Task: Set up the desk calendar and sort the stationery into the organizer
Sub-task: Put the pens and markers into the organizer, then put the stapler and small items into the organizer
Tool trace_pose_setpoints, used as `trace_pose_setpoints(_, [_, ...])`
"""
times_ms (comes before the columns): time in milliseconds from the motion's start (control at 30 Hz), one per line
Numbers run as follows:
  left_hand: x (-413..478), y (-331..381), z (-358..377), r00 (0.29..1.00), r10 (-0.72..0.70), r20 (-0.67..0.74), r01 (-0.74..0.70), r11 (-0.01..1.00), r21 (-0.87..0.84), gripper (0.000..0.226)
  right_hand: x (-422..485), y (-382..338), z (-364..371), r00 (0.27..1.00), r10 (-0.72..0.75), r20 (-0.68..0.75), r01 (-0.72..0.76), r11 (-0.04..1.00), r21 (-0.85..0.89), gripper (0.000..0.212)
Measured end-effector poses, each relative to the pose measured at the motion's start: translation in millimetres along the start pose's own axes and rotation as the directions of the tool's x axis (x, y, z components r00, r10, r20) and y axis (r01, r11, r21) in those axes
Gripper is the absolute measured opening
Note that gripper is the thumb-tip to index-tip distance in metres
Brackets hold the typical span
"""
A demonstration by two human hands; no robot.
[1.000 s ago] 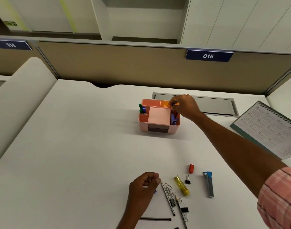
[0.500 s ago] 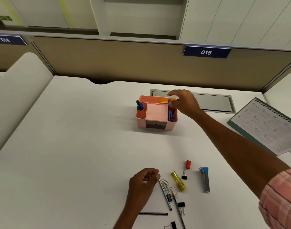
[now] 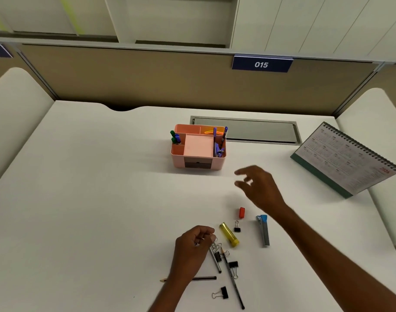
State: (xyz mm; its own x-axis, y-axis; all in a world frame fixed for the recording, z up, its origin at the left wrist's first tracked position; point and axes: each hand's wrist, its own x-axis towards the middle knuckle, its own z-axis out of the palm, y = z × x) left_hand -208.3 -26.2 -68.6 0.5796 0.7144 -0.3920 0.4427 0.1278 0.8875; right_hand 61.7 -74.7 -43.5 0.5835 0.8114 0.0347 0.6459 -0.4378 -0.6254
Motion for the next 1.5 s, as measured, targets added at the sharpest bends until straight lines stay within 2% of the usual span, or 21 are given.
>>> trace_pose_setpoints(100, [-2, -1, 6, 1.000, -0.002, 0.018, 0.001, 1.000, 0.013, 0.012, -46, 26, 9, 0.985, 0.167, 0.037, -0.163, 0.982, -0.092, 0.032])
trace_pose_setpoints(233, [-4, 0, 17, 0.999, 0.002, 0.047, -0.004, 0.999, 0.039, 0.011, -97, 46, 26, 0.915, 0.402, 0.016, -0.381, 0.878, -0.288, 0.043])
trace_pose_setpoints(333, [-5, 4, 29, 0.997, -0.017, 0.071, 0.016, 1.000, 0.011, 0.011, -121, 53, 36, 0.889, 0.456, -0.041, -0.450, 0.855, -0.260, 0.039])
trace_pose_setpoints(433, [-5, 7, 41, 0.992, -0.047, 0.118, 0.048, 0.999, -0.002, 0.009, -130, 55, 38, 0.886, 0.461, -0.052, -0.462, 0.871, -0.165, 0.022])
trace_pose_setpoints(567, [-3, 14, 55, 0.988, -0.056, 0.141, 0.056, 0.998, 0.006, 0.021, -126, 39, 31, 0.913, 0.408, 0.003, -0.408, 0.913, 0.028, 0.017])
trace_pose_setpoints(700, [-3, 33, 60, 0.990, -0.013, 0.142, 0.014, 1.000, -0.003, 0.054, -114, -5, 20, 0.931, 0.366, 0.021, -0.353, 0.879, 0.320, 0.018])
trace_pose_setpoints(867, [9, 53, 44, 0.996, 0.090, -0.009, -0.090, 0.994, -0.061, 0.034, -88, -50, 5, 0.961, 0.260, 0.091, -0.271, 0.830, 0.487, 0.013])
trace_pose_setpoints(1000, [29, 70, 21, 0.990, 0.131, -0.051, -0.135, 0.988, -0.069, 0.036, -49, -73, -14, 0.980, 0.153, 0.129, -0.197, 0.856, 0.479, 0.031])
trace_pose_setpoints(1100, [45, 87, 3, 0.982, 0.166, -0.092, -0.171, 0.984, -0.049, 0.038, -13, -90, -29, 0.979, 0.054, 0.199, -0.127, 0.919, 0.373, 0.029])
trace_pose_setpoints(1233, [67, 108, -21, 0.971, 0.189, -0.146, -0.202, 0.976, -0.085, 0.037, 26, -114, -47, 0.959, -0.077, 0.271, -0.012, 0.949, 0.314, 0.032])
trace_pose_setpoints(1400, [86, 127, -45, 0.934, 0.281, -0.221, -0.305, 0.949, -0.084, 0.039, 68, -137, -60, 0.941, -0.209, 0.268, 0.129, 0.949, 0.287, 0.028])
trace_pose_setpoints(1500, [92, 125, -54, 0.920, 0.245, -0.305, -0.292, 0.949, -0.119, 0.047, 98, -145, -61, 0.952, -0.225, 0.206, 0.174, 0.956, 0.238, 0.030])
